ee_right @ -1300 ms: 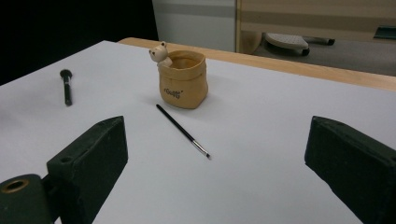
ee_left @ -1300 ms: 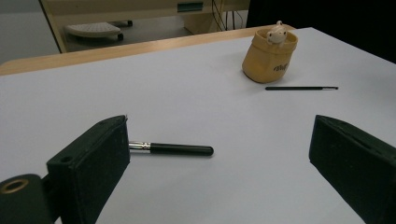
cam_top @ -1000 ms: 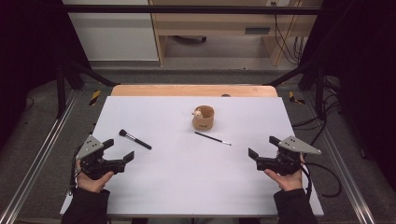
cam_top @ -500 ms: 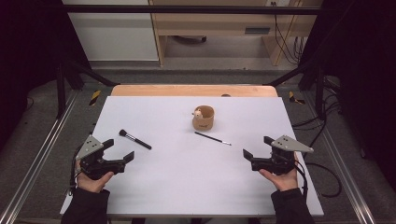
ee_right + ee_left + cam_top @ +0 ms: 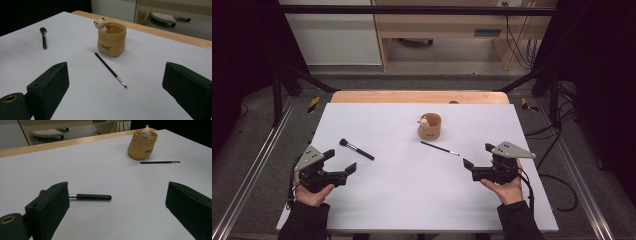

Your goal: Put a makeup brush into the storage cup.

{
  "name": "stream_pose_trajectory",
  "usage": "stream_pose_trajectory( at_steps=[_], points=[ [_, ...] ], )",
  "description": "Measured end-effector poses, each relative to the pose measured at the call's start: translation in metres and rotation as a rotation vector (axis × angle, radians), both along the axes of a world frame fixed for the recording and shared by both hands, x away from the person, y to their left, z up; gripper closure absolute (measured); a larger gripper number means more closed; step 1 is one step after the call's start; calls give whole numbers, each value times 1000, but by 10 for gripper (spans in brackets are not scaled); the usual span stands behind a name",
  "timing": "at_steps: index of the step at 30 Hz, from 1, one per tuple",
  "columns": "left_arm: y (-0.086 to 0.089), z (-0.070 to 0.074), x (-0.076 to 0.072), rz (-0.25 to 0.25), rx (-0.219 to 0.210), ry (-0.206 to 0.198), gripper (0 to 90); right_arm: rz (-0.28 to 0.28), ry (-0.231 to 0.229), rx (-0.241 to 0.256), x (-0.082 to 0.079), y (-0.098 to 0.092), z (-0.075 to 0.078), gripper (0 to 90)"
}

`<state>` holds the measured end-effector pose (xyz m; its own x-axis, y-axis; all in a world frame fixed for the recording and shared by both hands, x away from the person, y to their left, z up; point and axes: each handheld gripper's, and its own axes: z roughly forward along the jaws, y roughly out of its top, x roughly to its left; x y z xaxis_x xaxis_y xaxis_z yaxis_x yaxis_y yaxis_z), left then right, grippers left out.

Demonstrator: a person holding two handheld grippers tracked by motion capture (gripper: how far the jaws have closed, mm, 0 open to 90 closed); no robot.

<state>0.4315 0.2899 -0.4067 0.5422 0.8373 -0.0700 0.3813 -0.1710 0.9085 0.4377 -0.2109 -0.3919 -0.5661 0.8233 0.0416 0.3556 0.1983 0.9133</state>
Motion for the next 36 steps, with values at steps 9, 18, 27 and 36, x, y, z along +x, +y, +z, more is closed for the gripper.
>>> stream_pose_trajectory(
  at_steps=[9,18,27,36],
  points=[
    [-1,0,-1,-5,1,-2,44,19,14,-25,4,13,3,79],
    [1,0,0,-4,4,0,44,50,29,-34,16,35,2,84],
    [2,0,0,-6,1,0,44,70,44,-45,27,52,1,87],
    [2,0,0,-6,-1,0,44,79,53,-44,37,63,-4,93]
  ],
)
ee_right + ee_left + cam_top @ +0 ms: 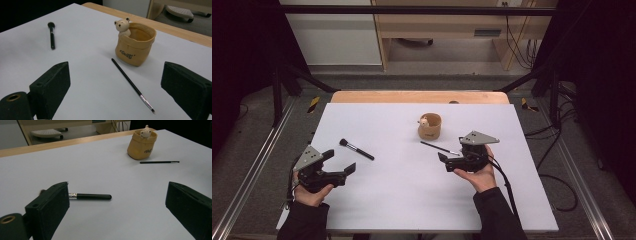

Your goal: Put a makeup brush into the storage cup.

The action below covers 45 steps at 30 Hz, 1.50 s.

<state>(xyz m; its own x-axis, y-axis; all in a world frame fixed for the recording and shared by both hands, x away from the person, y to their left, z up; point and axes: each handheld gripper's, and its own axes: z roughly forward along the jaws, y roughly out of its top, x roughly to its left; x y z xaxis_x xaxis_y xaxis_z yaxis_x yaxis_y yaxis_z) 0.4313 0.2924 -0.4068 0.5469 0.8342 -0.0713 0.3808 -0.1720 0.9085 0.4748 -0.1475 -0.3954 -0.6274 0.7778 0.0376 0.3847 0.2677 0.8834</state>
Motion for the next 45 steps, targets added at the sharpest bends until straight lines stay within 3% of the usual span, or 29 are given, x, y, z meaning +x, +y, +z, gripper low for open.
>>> stream_pose_trajectory(
  at_steps=[19,45],
  points=[
    [-1,-1,0,-3,4,4,44,0,47,-21,16,17,-14,102],
    [-4,-3,1,-11,15,8,44,-7,91,-90,37,30,-28,132]
  ],
)
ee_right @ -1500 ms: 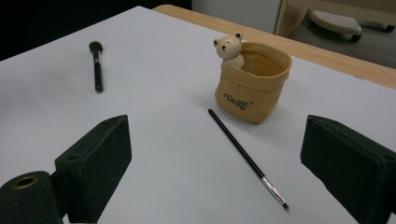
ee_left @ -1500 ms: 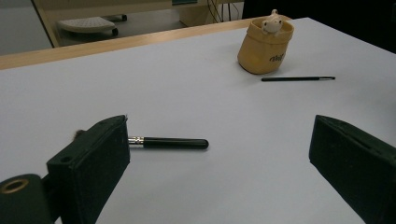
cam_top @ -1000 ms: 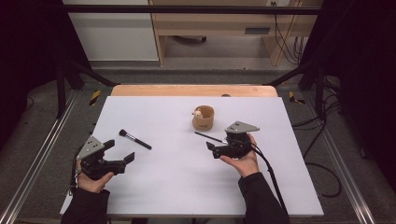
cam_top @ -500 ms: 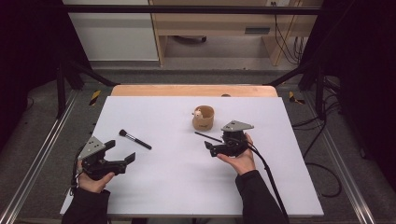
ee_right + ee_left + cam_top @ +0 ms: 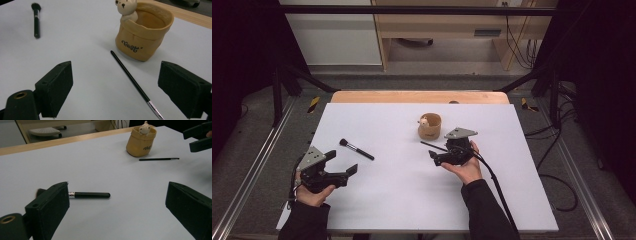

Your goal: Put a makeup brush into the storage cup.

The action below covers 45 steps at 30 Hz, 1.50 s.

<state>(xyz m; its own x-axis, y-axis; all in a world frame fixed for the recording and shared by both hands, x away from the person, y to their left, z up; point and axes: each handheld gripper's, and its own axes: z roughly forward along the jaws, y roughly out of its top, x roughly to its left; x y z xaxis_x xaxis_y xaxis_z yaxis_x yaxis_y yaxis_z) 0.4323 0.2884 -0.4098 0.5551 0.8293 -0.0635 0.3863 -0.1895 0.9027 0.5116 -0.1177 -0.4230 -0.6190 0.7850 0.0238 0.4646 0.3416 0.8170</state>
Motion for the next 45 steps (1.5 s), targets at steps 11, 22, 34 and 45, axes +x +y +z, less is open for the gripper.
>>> stream_pose_trajectory(
  at_steps=[11,22,34,45],
  points=[
    [1,0,0,-1,1,-1,44,-37,34,-34,14,0,-12,137],
    [1,0,0,-7,4,-1,44,-62,50,-31,25,-4,-17,150],
    [0,-1,1,-4,5,1,44,-33,60,-37,31,6,-14,160],
    [0,-3,2,-6,3,5,44,-52,95,-79,41,11,-32,224]
  ],
)
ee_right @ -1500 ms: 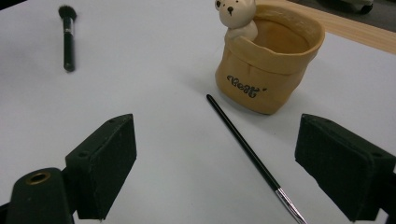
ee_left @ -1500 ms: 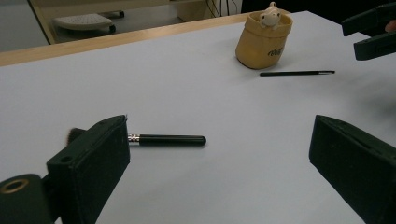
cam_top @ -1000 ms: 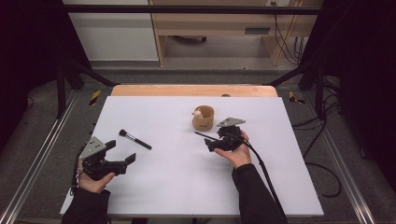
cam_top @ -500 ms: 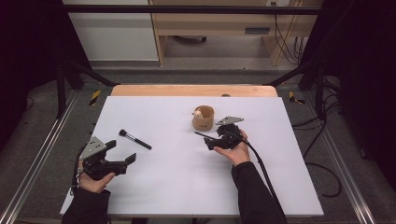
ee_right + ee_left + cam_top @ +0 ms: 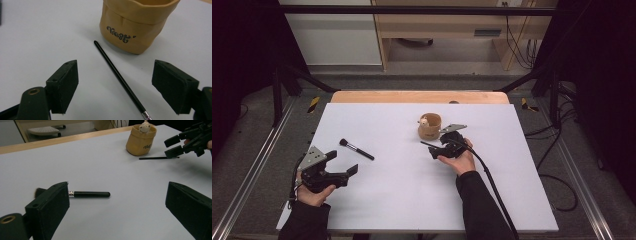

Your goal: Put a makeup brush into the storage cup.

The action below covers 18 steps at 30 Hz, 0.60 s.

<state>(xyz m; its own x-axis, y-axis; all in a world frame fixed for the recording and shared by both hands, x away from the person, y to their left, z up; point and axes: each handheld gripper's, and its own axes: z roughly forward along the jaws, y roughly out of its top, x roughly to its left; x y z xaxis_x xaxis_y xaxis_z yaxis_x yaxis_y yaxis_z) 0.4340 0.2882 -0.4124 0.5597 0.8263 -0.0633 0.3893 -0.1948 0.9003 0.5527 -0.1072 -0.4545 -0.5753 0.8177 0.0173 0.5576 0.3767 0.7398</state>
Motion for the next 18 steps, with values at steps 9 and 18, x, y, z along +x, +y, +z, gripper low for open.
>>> stream_pose_trajectory(
  at_steps=[9,18],
  points=[
    [0,0,0,-1,3,-2,45,-7,25,-42,5,2,-14,294],
    [0,0,0,-2,3,-1,45,5,34,-72,7,5,-21,366]
  ],
)
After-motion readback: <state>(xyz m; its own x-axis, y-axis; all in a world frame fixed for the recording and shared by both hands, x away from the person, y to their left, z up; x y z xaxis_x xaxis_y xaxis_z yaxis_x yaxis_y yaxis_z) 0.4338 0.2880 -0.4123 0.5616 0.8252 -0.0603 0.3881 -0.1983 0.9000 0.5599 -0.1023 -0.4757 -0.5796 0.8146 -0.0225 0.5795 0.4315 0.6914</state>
